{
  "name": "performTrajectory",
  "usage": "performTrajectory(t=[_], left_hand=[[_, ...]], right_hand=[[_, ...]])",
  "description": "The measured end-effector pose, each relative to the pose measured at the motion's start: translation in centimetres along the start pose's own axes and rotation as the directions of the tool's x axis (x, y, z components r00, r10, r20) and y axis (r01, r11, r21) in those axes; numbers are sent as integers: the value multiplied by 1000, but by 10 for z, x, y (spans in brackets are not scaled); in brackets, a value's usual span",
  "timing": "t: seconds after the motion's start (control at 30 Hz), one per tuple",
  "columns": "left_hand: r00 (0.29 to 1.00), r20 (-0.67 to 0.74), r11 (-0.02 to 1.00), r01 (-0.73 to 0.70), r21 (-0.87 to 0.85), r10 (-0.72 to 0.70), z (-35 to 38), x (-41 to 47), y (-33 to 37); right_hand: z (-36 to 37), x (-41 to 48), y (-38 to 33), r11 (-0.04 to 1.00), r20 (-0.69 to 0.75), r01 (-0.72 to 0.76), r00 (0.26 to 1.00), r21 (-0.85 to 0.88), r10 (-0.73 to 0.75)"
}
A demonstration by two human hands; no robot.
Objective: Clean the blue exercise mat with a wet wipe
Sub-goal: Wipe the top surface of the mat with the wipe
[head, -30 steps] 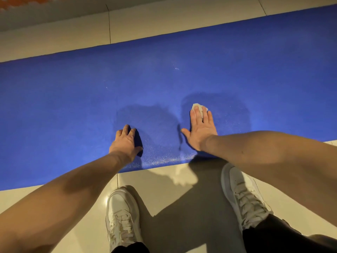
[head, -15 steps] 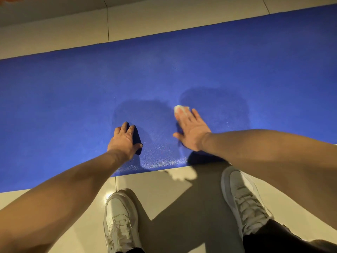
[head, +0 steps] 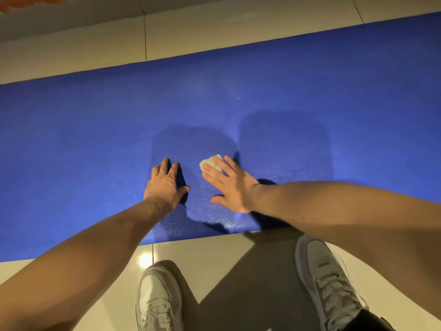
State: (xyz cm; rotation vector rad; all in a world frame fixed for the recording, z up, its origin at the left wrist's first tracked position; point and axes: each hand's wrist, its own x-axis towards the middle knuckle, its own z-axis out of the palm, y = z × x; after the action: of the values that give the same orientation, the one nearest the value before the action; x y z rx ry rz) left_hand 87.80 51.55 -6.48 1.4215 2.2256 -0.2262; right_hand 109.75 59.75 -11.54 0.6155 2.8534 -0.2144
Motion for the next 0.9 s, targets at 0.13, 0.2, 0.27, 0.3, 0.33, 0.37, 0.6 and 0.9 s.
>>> performTrajectory(t=[0.13, 0.2, 0.27, 0.3, 0.33, 0.37, 0.6, 0.9], left_hand=[[1000, 3, 1000, -7, -10, 7, -6, 8, 4], [1000, 4, 1000, 1, -19, -1, -8, 11, 6], [1000, 2, 1000, 1, -17, -1, -10, 14, 6], [1000, 1, 1000, 1, -13, -1, -11, 16, 7], [1000, 2, 1000, 3, -11, -3, -12, 18, 6], [1000, 3, 1000, 6, -9, -6, -12, 19, 7], [1000, -23, 999, -10, 35, 11, -7, 25, 4], [1000, -8, 998, -15, 64, 15, -9, 27, 0]], right_hand=[[-10, -2, 57, 948, 28, -306, 952, 91, 304], [-13, -1, 70, 846, 50, -519, 855, 126, 517], [-16, 7, 64, 746, 73, -641, 765, 180, 640], [-19, 14, 54, 721, 69, -652, 751, 235, 657], [-22, 21, 41, 734, 55, -621, 772, 275, 633], [-23, 26, 25, 792, 13, -543, 827, 281, 562], [-11, 31, 13, 998, -42, 61, 997, -10, -61], [-25, 52, 69, 772, 36, -585, 802, 251, 596]])
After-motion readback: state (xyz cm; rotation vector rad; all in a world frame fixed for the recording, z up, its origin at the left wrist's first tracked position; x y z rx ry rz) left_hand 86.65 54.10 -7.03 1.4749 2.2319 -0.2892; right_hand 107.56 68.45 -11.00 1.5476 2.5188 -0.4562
